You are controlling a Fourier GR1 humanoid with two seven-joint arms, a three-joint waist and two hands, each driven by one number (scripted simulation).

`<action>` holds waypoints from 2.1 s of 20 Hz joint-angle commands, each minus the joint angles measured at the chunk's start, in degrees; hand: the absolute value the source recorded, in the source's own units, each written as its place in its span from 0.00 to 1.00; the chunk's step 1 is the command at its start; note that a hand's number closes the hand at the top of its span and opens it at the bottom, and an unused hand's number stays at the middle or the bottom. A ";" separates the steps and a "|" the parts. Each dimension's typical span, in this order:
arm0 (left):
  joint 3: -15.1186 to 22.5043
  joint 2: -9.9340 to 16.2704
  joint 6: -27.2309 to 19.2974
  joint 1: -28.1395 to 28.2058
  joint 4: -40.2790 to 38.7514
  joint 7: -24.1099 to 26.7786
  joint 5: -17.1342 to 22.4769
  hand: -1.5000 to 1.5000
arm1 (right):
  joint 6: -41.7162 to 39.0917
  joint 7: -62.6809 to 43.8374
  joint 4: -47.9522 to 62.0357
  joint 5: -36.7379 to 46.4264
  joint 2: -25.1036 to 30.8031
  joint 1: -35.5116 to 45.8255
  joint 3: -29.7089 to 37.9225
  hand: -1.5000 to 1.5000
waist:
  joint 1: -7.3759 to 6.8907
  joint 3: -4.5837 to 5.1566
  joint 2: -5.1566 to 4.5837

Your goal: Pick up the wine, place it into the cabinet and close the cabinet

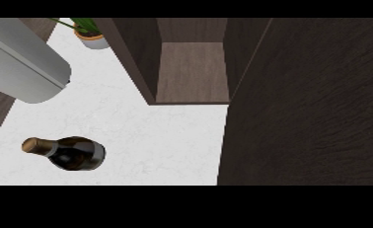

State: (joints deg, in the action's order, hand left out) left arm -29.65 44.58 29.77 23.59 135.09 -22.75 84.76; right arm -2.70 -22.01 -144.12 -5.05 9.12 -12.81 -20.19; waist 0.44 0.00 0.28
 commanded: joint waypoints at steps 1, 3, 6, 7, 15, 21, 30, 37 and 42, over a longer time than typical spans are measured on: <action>-3.47 -0.43 3.05 -1.90 -5.34 -1.23 1.03 0.00 | 0.68 -5.83 -13.16 -1.73 1.67 -2.85 0.40 0.00 | 0.01 0.04 0.00; -2.34 0.44 2.17 -4.64 -7.13 -2.09 -0.50 0.00 | 1.53 -6.37 -11.67 -1.11 1.02 -0.51 -0.19 0.00 | 0.22 0.03 -0.17; -2.06 1.43 4.88 -7.79 -13.67 -2.14 -2.29 0.00 | 1.35 -8.67 -13.94 -4.38 1.97 0.21 1.23 0.00 | 1.01 0.08 -0.29; -2.22 1.25 1.20 -6.79 -8.39 -3.19 -1.98 0.00 | 0.17 -7.93 -14.51 -4.87 3.18 -1.67 2.33 0.00 | 0.45 -0.02 -0.11; 2.75 -3.66 7.64 -12.12 -19.02 -3.23 -11.83 0.00 | 3.93 -9.66 -11.54 0.24 0.15 3.91 -1.69 0.00 | 0.47 0.08 -0.23; 4.70 -4.86 9.89 -16.67 -25.55 -3.80 -16.68 0.00 | 4.67 -11.96 -13.96 -0.76 0.54 4.14 -1.45 0.00 | 0.93 0.07 -0.20; 7.11 -13.07 18.92 -18.24 -33.34 -1.62 -29.18 0.00 | 3.69 -8.49 -13.28 -0.18 1.36 1.73 -1.61 0.00 | 0.75 0.04 -0.11; 7.55 -18.11 25.58 -22.65 -43.04 2.24 -39.81 0.00 | 5.25 -11.94 -13.49 -1.95 0.91 4.74 -0.40 0.00 | 0.67 0.08 -0.19; 7.52 -21.29 26.88 -25.07 -46.48 5.53 -46.37 0.00 | 4.16 -10.96 -16.45 -1.26 2.75 1.35 -1.10 0.00 | 1.22 0.07 -0.05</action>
State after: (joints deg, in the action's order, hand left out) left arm -22.23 26.15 54.52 -0.04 91.25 -19.24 43.30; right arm 1.45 -27.60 -144.56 -4.12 9.83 -6.47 -21.32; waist 1.33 0.08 0.14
